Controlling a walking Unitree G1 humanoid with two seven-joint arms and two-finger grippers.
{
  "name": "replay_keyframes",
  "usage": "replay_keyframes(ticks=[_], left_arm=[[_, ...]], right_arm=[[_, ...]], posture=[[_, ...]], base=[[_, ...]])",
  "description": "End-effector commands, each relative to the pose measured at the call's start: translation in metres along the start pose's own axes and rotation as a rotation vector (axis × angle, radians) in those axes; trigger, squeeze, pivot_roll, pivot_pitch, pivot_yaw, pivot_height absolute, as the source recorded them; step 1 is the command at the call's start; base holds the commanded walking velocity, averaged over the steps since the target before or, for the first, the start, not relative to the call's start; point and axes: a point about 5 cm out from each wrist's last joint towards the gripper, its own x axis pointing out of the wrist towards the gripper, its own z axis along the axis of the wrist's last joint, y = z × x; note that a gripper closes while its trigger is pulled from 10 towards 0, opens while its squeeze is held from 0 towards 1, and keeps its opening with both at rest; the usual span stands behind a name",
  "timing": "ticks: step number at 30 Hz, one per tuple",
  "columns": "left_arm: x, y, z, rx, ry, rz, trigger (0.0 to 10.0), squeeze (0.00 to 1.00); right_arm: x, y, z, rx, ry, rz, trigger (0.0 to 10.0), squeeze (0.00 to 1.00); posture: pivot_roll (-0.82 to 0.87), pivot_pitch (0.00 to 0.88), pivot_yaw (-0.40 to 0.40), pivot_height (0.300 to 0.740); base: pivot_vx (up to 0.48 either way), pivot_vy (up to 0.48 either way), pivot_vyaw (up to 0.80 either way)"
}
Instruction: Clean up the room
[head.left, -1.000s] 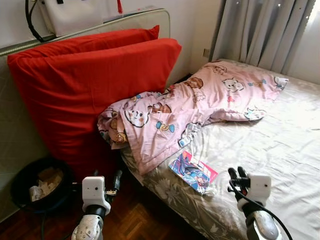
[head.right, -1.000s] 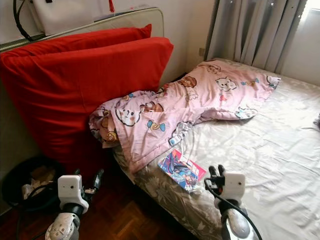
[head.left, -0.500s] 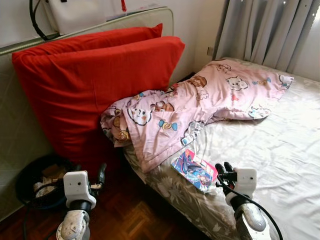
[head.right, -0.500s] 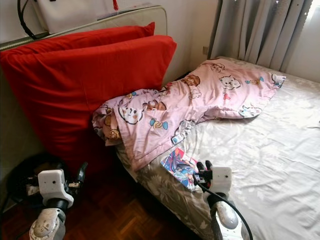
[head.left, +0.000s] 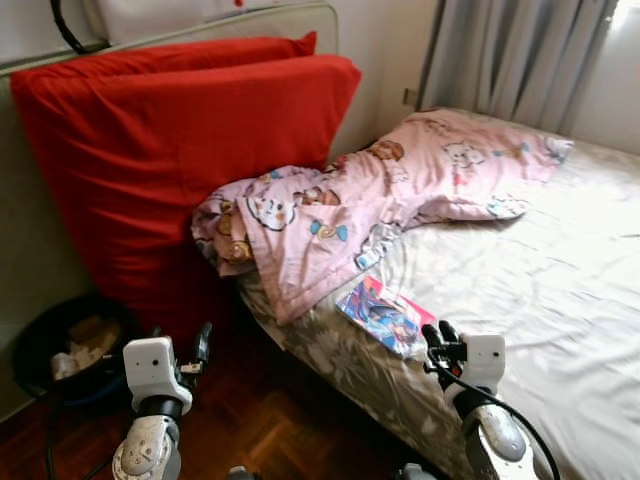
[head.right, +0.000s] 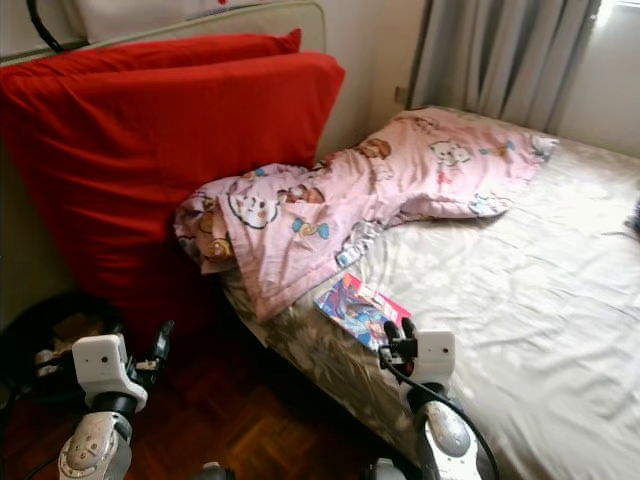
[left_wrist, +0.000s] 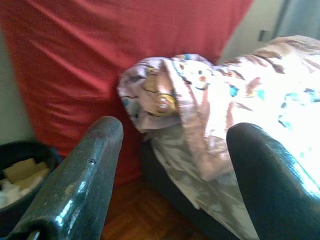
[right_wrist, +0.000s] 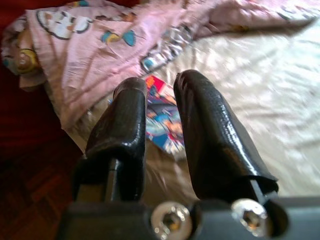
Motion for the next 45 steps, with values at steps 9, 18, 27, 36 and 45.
replay_keyframes(ticks=[9,18,27,36,45], left_arm=[[0.006,-0.013,0.004,-0.011,0.005,-0.049,10.0,0.00],[0.002,-0.015,0.003,-0.030,0.021,-0.045,10.0,0.00],[0.001,-0.013,0.005,-0.035,0.024,-0.036,10.0,0.00],[0.001,-0.015,0.004,-0.032,0.032,-0.072,10.0,0.00],[-0.001,-0.018,0.003,-0.032,0.040,-0.100,10.0,0.00]], right_arm=[[0.000,-0.001,0.004,0.016,-0.013,-0.015,10.0,0.00],[-0.006,-0.002,0.005,0.001,-0.001,0.009,10.0,0.00],[-0.005,0.004,0.007,-0.030,-0.009,0.050,10.0,0.00],[-0.001,0.004,0.006,0.019,0.000,0.028,10.0,0.00],[-0.003,0.011,0.001,0.034,0.008,0.029,10.0,0.00]], posture=[[-0.06,0.064,0.039,0.641],[-0.06,0.102,0.004,0.641],[-0.04,0.129,-0.007,0.641],[-0.04,0.117,0.012,0.641],[-0.05,0.102,0.024,0.641]], base=[[0.000,0.000,0.00],[0.000,0.000,0.00],[0.000,0.000,0.27],[0.000,0.000,0.18],[0.081,0.000,0.00]])
